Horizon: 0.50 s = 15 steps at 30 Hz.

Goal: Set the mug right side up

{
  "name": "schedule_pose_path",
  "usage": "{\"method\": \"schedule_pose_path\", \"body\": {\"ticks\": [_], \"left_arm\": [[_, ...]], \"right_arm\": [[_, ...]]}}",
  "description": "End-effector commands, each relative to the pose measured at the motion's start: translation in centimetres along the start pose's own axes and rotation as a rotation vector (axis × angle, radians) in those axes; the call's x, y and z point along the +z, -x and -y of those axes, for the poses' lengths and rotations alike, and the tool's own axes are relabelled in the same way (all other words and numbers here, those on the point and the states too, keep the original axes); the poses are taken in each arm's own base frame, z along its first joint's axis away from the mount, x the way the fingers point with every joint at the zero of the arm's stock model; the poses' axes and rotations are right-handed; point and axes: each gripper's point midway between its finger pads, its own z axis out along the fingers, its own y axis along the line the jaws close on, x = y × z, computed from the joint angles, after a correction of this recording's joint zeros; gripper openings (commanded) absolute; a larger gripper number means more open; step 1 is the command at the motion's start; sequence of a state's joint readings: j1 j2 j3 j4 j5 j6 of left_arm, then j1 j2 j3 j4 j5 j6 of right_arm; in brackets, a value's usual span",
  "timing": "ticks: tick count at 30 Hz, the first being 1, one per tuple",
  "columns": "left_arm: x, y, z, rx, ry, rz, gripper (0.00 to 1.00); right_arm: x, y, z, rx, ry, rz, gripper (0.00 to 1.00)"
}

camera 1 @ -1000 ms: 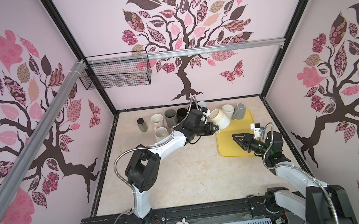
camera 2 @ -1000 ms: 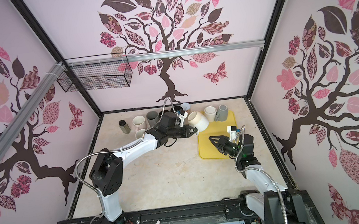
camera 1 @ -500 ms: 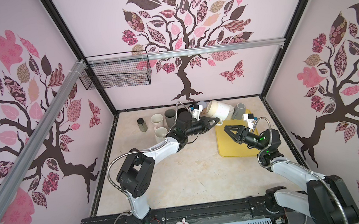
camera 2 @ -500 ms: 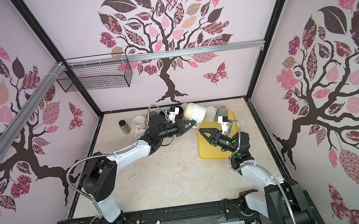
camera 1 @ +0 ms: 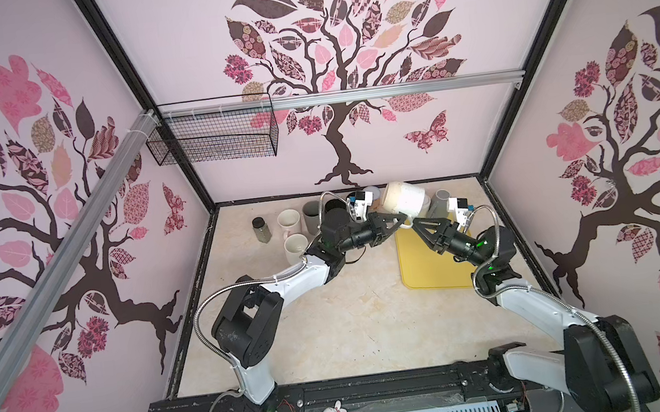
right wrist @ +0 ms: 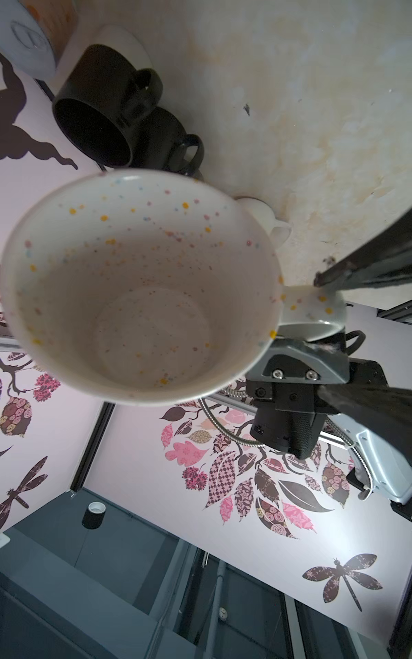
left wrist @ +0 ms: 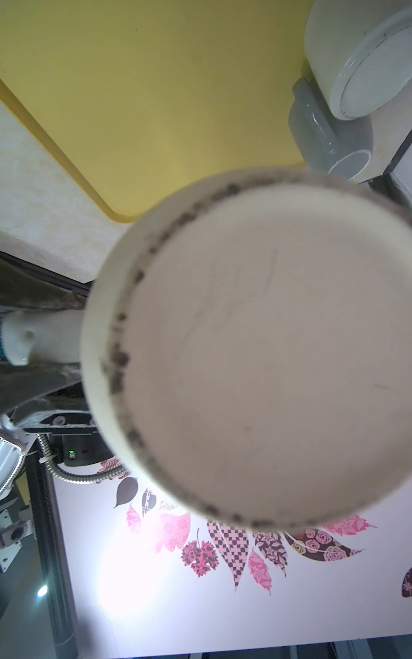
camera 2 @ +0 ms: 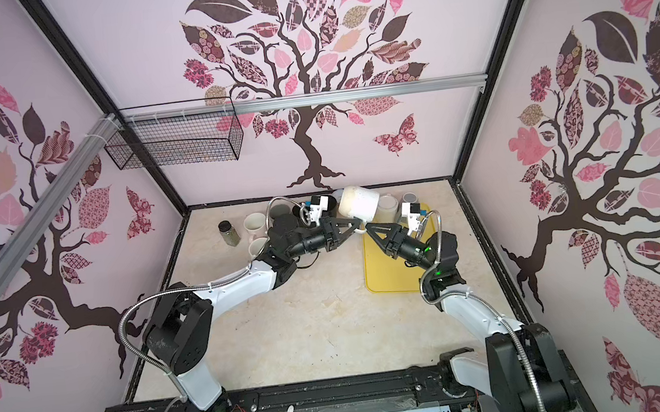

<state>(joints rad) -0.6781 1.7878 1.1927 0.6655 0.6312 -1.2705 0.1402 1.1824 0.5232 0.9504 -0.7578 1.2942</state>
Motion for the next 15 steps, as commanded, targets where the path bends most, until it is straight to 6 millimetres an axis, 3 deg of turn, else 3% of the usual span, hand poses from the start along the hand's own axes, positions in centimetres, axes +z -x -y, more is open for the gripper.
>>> {"method": "schedule_pose_path", "body": {"ticks": [1, 10, 15], "left_arm": [[-0.9, -0.3, 7.2, 0.129, -0.193, 0.019, 0.00], [-1.3, -0.4, 8.1, 0.125, -0.210, 0.024, 0.00], [-1.4, -0.5, 8.2, 0.127, -0.210, 0.024, 0.00]], "right_arm": [[0.9, 1.0, -1.6, 0.015, 0.037, 0.009, 0.42], [1.1, 0.6, -1.8, 0.022, 0.042, 0.006, 0.34], [1.1, 0.3, -1.8, 0.031, 0.041, 0.003, 0.24]]}}
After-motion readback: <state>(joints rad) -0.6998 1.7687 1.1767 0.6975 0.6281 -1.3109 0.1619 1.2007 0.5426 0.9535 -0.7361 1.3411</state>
